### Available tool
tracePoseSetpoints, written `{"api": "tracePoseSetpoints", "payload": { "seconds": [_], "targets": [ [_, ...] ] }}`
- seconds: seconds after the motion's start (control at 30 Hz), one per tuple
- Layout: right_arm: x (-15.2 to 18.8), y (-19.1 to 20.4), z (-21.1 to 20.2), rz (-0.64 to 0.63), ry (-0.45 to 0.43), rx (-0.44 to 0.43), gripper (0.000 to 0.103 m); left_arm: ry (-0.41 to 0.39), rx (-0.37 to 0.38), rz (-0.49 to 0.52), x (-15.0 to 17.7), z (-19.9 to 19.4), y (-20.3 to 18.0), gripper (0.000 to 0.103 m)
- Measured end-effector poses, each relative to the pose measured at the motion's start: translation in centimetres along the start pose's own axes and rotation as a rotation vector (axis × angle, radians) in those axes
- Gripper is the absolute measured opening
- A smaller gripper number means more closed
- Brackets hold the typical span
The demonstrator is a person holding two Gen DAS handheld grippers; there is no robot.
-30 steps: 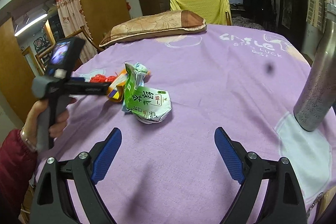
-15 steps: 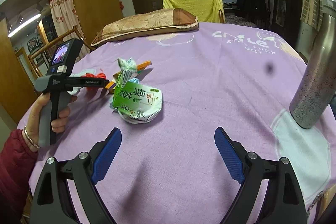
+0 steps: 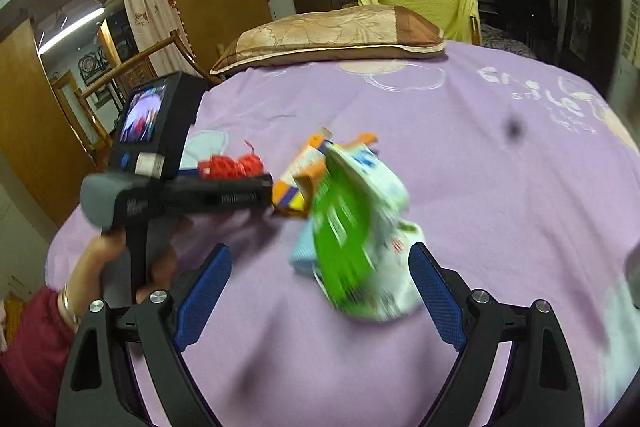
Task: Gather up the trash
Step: 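Grasp the red foam tassel with left while right grasps the green packet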
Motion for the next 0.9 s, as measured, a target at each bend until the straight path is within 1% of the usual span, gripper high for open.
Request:
{"api": "tracePoseSetpoints", "payload": {
  "seconds": [0.13, 0.27, 0.3, 0.33, 0.37, 0.4, 0.43, 0.47, 0.5, 0.53, 0.57, 0.67, 0.77, 0.83, 0.9],
  "targets": [
    [-0.2, -0.7, 2.0, 0.017, 0.025, 0.006, 0.089, -0.001, -0.005, -0.004, 0.0, -0.1, 0.0, 0.098],
    [0.1, -1.6, 3.0, 0.023, 0.032, 0.033, 0.089, -0.001, -0.012, -0.005, 0.1, -0.2, -0.1, 0.098],
    [0.2, -1.7, 3.2, 0.02, 0.031, 0.041, 0.083, -0.001, -0.013, -0.002, 0.1, -0.2, -0.1, 0.098],
    [0.1, -1.7, 3.3, 0.013, 0.033, 0.046, 0.064, -0.003, -0.017, 0.003, 0.1, -0.3, -0.2, 0.097],
    [0.1, -1.6, 3.2, 0.001, 0.034, 0.058, 0.054, -0.007, -0.019, 0.009, 0.2, -0.5, -0.2, 0.095],
    [0.0, -1.6, 2.8, -0.008, 0.022, 0.062, 0.043, -0.014, -0.013, 0.018, 0.3, -0.6, -0.4, 0.087],
    [0.0, -1.6, 2.3, -0.008, 0.007, 0.058, 0.034, -0.024, 0.01, 0.039, 0.5, -0.9, -0.7, 0.081],
    [-0.1, -1.7, 1.7, -0.01, -0.013, 0.064, 0.03, -0.033, 0.03, 0.06, 0.6, -1.2, -1.1, 0.069],
    [-0.2, -1.7, 1.0, -0.011, -0.032, 0.066, 0.024, -0.04, 0.038, 0.075, 0.7, -1.4, -1.4, 0.059],
    [-0.2, -1.9, 0.5, -0.002, -0.042, 0.06, 0.022, -0.051, 0.043, 0.102, 0.9, -1.7, -1.9, 0.054],
    [-0.2, -2.2, 0.0, 0.013, -0.046, 0.052, 0.022, -0.06, 0.043, 0.124, 1.0, -1.9, -2.4, 0.047],
    [-0.2, -3.1, -0.9, 0.053, -0.044, 0.038, 0.02, -0.08, 0.031, 0.161, 1.2, -2.3, -3.2, 0.041],
    [-0.4, -3.7, -1.2, 0.065, -0.045, 0.051, 0.019, -0.117, 0.049, 0.166, 1.2, -3.2, -3.4, 0.04],
    [-0.4, -3.9, -1.3, 0.074, -0.045, 0.052, 0.019, -0.17, 0.043, 0.171, 1.2, -4.4, -3.5, 0.04],
    [-0.3, -4.0, -1.4, 0.079, -0.044, 0.056, 0.019, -0.206, 0.039, 0.171, 1.1, -5.1, -3.6, 0.04]
  ]
}}
Point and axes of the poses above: each gripper's, at about its wrist camera, not at the fingertips, and z roughly the way its jaws point, y to its left, x to its underside, the point moved 1 cm from there along z, roughly the way its jaws point
